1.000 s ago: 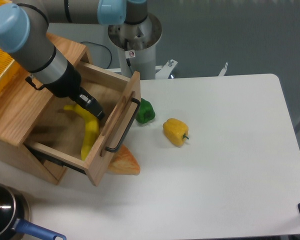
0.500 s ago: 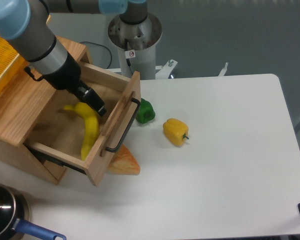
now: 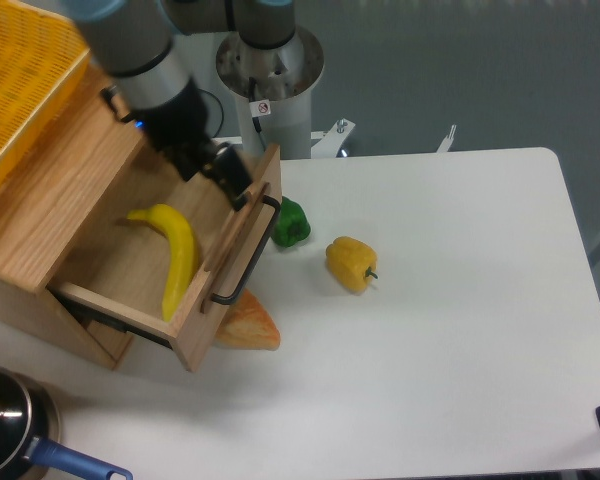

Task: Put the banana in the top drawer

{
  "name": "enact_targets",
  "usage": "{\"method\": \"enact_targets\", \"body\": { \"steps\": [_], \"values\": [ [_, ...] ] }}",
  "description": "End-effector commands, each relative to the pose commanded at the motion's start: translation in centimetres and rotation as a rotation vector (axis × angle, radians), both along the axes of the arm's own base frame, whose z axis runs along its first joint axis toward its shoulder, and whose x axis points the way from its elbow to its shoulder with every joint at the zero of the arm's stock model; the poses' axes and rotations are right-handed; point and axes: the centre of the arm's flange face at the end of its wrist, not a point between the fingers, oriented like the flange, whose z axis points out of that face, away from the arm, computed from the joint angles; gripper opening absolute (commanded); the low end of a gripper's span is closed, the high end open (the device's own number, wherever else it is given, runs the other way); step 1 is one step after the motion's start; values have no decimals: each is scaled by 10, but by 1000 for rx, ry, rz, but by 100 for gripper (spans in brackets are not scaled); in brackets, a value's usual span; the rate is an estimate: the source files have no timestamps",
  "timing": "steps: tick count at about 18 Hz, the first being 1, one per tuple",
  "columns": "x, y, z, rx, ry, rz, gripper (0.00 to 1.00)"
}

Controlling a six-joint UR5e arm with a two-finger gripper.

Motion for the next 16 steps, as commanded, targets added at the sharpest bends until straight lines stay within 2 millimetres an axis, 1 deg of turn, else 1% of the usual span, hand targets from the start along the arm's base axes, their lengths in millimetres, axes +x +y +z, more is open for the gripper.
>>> {"method": "enact_targets", "body": {
  "steps": [2,4,5,6,7,8,10,12,16],
  "values": [
    [-13,-8,-12,-22,-14,30,100],
    [-35,-20,-14,-25,-16,76,100],
    [-46,-24,-17,-28,-28,95,100],
    [-51,-24,-25,-48,-43,100,100],
    [-60,-22,-37,-72,-65,91,100],
    [-68,-26,-43,-88,-81,64,100],
    [-84,-35,-47,-105,-92,0,100],
    [-100,-36,-62,-122,-120,-46,100],
    [-136,-43,-83,-126,-159,-100,100]
  ]
}}
